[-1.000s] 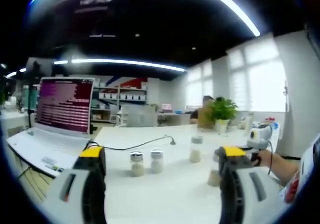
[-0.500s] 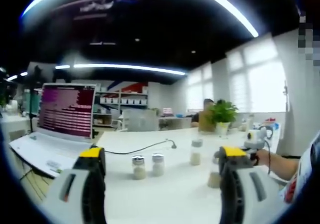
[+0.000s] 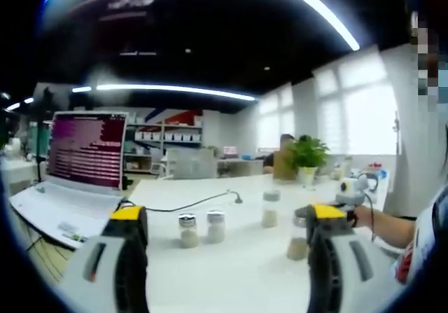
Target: Rotate the seasoning bottle until the label or dispensing opening points toward the visible target arrow and the bottle remains upright within the marked orientation range
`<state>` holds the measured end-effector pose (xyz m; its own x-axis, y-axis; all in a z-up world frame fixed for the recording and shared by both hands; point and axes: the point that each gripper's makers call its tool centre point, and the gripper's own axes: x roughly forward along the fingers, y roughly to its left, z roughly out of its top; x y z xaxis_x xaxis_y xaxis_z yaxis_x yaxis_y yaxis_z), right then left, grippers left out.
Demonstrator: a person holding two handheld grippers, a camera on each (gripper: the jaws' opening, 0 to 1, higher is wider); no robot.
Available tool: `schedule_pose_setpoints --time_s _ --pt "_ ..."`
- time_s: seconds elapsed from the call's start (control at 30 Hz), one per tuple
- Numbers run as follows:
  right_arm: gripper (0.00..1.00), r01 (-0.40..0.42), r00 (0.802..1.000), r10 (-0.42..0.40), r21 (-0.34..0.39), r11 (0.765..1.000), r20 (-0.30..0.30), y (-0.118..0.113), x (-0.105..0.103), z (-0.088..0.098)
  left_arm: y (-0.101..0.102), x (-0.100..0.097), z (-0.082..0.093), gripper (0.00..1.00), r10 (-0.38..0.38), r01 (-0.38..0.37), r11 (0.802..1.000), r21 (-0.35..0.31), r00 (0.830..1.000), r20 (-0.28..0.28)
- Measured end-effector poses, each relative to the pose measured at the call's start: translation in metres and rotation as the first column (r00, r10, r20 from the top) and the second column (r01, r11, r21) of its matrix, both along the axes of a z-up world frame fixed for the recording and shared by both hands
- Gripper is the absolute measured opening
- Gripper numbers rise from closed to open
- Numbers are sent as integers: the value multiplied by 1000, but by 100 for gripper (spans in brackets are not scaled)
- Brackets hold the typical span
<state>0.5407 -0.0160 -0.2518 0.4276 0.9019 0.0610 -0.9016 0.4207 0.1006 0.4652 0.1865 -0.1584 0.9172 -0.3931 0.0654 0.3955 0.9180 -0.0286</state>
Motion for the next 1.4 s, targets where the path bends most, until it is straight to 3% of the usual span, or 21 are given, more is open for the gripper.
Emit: schedule_pose_setpoints --time_s 0.27,0.5,0.7,0.93,1.4 --pt "39 0 1000 0 10 1000 -1 -1 -1 0 4 1 -1 100 11 -11 1000 1 1000 -6" --pt "39 -63 998 63 6 998 -29 -1 -1 -1 10 -1 0 100 24 -24 1000 -12 1000 1" --pt "39 -107 993 108 34 994 -38 -1 -2 -2 17 0 -2 100 65 -65 998 15 998 -5" --pt "39 -187 980 189 41 982 -62 0 -2 -3 22 -4 2 100 63 -63 998 -20 998 4" --pt "39 -299 953 299 21 954 -51 3 -1 -3 26 0 1 100 75 -75 997 -26 997 2"
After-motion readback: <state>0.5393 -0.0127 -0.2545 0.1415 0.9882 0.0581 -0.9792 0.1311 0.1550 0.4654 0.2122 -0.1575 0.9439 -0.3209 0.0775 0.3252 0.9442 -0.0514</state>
